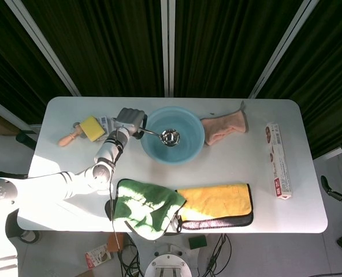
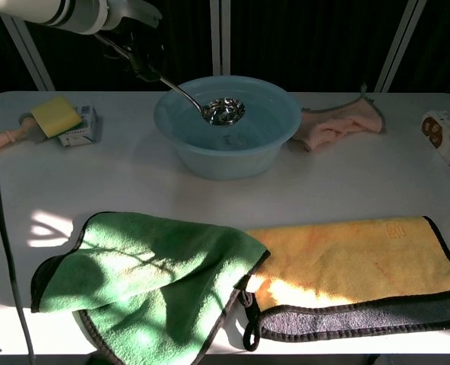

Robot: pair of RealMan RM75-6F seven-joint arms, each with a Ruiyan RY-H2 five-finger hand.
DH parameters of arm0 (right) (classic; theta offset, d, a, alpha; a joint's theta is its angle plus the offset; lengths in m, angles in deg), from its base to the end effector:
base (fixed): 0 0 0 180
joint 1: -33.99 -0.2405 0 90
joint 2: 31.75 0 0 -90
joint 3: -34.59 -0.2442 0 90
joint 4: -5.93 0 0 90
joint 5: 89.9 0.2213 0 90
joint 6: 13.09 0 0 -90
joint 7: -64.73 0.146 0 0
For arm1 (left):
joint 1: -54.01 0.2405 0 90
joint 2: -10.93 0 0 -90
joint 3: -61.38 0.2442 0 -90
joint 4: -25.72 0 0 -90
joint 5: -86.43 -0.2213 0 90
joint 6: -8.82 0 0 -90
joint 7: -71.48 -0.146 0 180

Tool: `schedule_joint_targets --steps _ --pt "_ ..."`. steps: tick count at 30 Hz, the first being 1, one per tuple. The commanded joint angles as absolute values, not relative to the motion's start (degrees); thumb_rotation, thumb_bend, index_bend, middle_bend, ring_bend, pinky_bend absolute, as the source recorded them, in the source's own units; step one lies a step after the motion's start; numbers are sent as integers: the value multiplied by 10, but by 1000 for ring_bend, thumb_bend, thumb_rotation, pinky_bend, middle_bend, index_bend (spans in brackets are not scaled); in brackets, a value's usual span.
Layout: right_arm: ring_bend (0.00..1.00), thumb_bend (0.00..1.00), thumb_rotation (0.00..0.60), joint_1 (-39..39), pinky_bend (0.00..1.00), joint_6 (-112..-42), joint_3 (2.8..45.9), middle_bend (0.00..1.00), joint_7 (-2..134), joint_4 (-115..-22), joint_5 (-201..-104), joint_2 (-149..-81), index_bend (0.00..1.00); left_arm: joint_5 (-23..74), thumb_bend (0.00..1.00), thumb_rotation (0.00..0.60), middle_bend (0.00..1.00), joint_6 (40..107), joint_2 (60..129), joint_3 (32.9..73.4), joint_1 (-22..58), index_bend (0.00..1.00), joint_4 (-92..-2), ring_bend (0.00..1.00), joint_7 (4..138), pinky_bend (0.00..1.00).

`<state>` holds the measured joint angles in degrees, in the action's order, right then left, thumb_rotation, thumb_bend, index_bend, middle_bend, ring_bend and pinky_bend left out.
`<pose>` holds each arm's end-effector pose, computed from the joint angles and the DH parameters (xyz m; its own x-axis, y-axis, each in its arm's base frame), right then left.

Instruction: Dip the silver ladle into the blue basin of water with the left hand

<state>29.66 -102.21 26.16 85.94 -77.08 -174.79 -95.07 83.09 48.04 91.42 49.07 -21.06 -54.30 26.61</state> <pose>-0.3280 -0.2015 0.1925 0.1973 0.1753 0.9646 -0.9787 -0.0224 0.2042 -0.0432 0.4417 0.0046 0.5076 0.4505 0.7344 0.8602 -0.2160 -0.4620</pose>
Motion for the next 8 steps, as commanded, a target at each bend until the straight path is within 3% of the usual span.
schedule_joint_targets --steps 1,8 --pt "0 366 600 296 0 -1021 261 0 860 -771 -1748 -950 22 907 531 600 691 473 886 515 -254 804 -561 670 243 835" --pt "0 365 600 296 0 -1021 261 0 862 -771 -1746 -950 22 978 531 600 687 472 875 546 -296 803 -564 669 220 835"
